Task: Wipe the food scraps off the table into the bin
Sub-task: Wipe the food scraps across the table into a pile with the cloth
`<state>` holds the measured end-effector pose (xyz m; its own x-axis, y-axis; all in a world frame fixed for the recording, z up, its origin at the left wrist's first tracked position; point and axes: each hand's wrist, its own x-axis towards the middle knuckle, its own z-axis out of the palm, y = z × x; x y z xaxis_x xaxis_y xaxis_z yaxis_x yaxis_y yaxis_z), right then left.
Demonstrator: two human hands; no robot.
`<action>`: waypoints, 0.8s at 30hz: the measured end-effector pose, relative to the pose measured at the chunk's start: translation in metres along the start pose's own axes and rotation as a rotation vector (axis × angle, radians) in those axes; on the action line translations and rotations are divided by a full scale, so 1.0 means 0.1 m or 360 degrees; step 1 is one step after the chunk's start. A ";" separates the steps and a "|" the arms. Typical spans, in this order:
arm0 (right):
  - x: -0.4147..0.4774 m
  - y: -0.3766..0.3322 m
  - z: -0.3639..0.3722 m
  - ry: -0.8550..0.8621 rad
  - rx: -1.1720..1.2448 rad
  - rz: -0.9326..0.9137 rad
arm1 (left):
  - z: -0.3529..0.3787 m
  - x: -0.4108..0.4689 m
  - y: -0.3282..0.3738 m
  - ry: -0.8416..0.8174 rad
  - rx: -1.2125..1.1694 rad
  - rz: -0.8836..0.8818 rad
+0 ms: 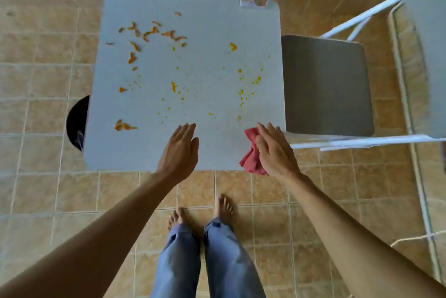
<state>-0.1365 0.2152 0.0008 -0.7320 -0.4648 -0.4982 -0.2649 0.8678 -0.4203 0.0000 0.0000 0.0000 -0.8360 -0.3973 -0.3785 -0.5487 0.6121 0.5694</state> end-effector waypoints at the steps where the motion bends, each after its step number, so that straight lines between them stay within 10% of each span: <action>1: 0.07 0.07 0.13 0.0090 0.0043 -0.0001 | 0.10 0.07 -0.09 0.0096 0.0025 -0.0035; 11: 0.84 0.32 0.76 0.0442 -0.0805 -0.0938 | 0.84 0.17 -0.77 0.0398 0.0449 -0.0018; 17: 1.22 -0.13 0.93 0.0995 -0.0375 0.0151 | 0.93 0.18 -0.80 0.0433 0.0489 -0.0045; 22: 0.99 -0.15 0.97 0.0350 -0.0883 -0.1279 | 0.94 0.19 -0.84 0.0471 0.0458 -0.0021; 24: 1.18 0.08 0.75 0.0317 -0.0975 -0.1312 | 0.95 0.20 -0.84 0.0492 0.0444 -0.0021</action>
<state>-0.1777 0.1543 -0.1183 -0.2555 -0.9639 -0.0747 -0.9611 0.2616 -0.0890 0.0300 0.0062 -0.1244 -0.8146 -0.5667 -0.1235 -0.5722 0.7506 0.3304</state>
